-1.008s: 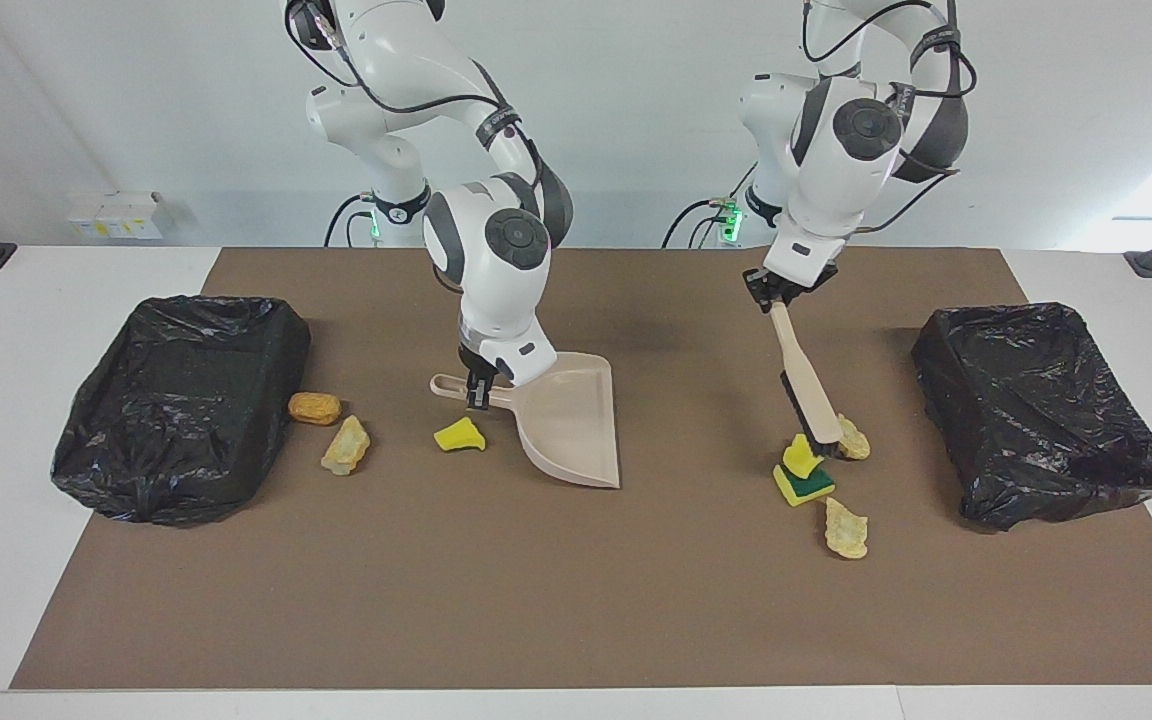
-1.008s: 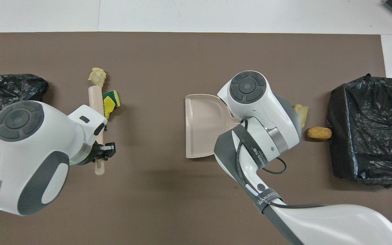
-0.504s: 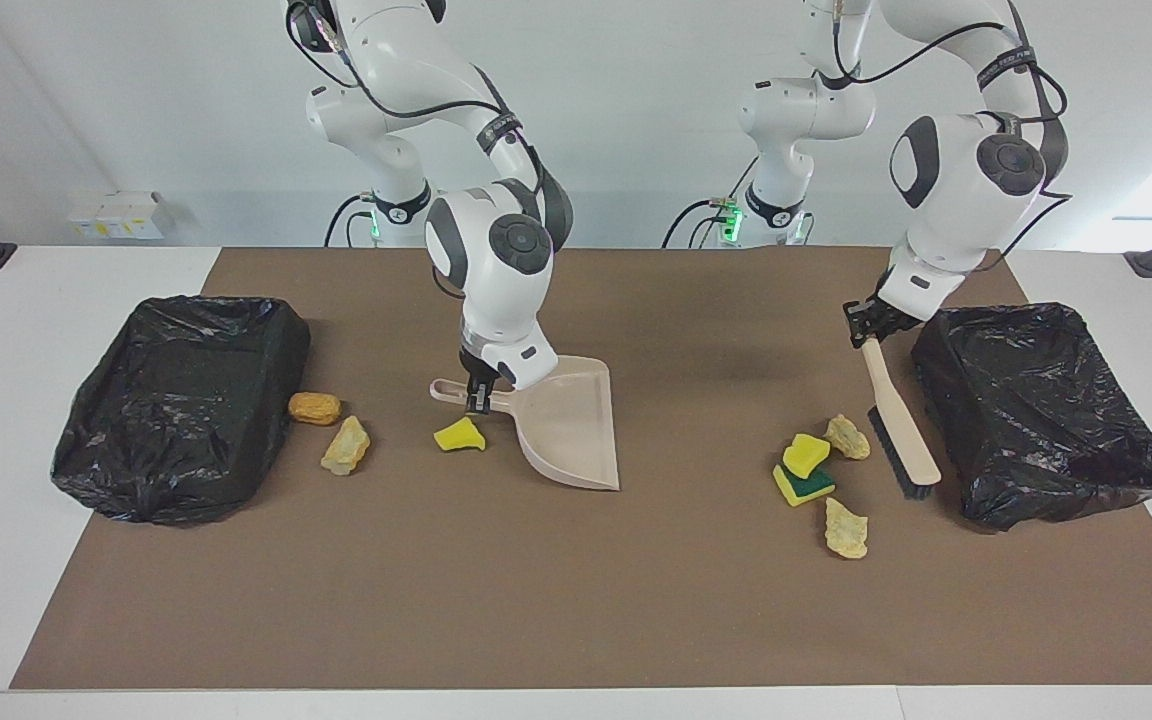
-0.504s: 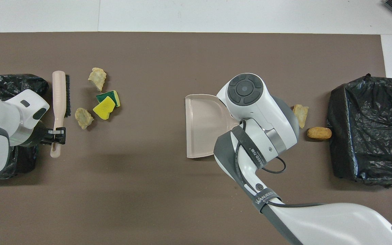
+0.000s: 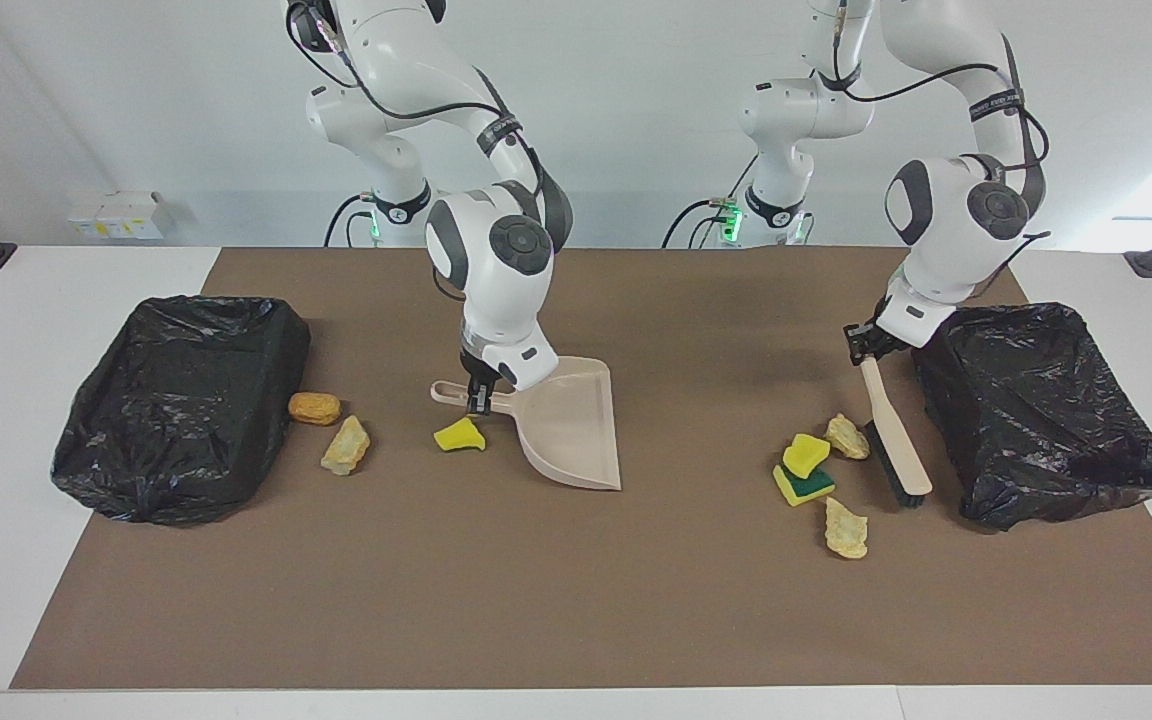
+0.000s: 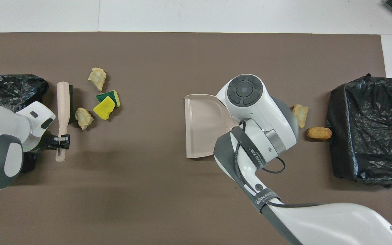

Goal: Sweep and dump trash in bin

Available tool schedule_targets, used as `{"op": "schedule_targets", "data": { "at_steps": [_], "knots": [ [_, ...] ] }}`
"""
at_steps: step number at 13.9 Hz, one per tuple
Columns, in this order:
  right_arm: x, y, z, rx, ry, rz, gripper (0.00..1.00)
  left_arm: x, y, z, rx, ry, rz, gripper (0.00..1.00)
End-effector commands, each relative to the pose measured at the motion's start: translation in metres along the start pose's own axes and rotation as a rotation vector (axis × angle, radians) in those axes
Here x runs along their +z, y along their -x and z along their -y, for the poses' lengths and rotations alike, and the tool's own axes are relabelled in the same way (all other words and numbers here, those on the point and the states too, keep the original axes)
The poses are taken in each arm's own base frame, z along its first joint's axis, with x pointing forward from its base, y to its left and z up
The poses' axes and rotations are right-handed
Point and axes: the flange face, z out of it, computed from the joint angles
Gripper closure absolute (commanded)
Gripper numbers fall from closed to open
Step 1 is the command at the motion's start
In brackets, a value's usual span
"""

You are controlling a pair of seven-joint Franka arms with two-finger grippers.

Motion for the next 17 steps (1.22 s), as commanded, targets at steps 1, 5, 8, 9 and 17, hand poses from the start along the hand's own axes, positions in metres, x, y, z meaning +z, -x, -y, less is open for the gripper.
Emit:
{"op": "schedule_targets", "data": {
  "at_steps": [1,5,8,9,17],
  "knots": [
    [-0.001,-0.005,0.006,0.012,0.023,0.004,1.00,0.017,-0.010,0.009,0.011,0.004,-0.021,1.00],
    [-0.001,-0.006,0.005,0.019,0.021,-0.004,1.00,0.031,-0.023,0.000,0.027,0.007,-0.053,1.00],
    [-0.001,-0.007,0.006,0.030,0.023,-0.008,1.00,0.035,-0.028,-0.039,0.091,0.010,-0.051,1.00],
    [-0.001,-0.008,0.006,0.039,0.025,-0.009,1.00,0.034,-0.028,-0.053,0.114,0.009,-0.053,1.00],
    [-0.001,-0.020,0.011,0.064,0.027,-0.013,1.00,0.034,0.029,-0.188,0.265,0.058,0.056,1.00]
  ]
}}
